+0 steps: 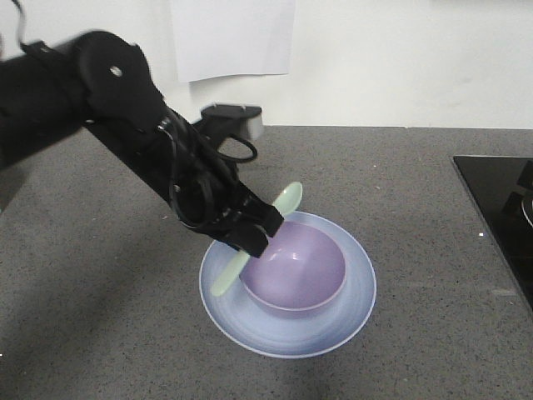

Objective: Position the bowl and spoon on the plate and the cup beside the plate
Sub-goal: 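Lower the pale green spoon into the bowl with the left gripper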

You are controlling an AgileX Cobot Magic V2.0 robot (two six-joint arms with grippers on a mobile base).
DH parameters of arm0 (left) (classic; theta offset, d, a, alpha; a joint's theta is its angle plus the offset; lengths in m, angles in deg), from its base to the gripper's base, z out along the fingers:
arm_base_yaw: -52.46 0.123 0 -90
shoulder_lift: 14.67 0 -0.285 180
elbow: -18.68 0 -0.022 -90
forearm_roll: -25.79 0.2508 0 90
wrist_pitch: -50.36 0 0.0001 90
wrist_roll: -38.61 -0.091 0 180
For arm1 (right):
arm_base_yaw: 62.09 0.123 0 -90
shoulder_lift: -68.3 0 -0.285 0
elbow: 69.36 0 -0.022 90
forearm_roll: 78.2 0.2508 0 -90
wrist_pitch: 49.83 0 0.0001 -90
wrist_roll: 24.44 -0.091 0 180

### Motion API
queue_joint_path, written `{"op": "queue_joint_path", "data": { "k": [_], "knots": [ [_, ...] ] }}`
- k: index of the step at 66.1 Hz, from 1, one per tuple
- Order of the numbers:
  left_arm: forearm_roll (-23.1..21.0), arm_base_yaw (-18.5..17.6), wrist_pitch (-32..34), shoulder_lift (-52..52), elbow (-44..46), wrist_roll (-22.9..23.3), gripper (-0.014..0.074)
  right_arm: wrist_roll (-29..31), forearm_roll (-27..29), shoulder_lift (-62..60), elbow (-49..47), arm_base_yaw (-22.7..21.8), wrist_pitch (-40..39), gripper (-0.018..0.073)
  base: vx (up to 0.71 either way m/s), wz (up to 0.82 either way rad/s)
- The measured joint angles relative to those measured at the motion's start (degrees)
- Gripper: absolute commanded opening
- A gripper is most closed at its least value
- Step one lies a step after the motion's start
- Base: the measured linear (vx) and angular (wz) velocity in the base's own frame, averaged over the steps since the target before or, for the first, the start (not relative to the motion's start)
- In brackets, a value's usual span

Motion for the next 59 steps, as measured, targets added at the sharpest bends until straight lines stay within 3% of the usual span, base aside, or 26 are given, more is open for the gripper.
{"op": "queue_joint_path", "data": {
  "k": [36,59],
  "knots": [
    [-2.5,-0.3,0.9,1.8,0.0,-2.7,0.001,-0.1,-0.1,0.0,0.0,0.0,-0.1,-0.0005,0.0,0.0],
    [-2.8,-0.3,0.4,1.8,0.0,-2.7,0.0155,-0.1,-0.1,0.0,0.0,0.0,-0.1,-0.0005,0.0,0.0]
  ]
}}
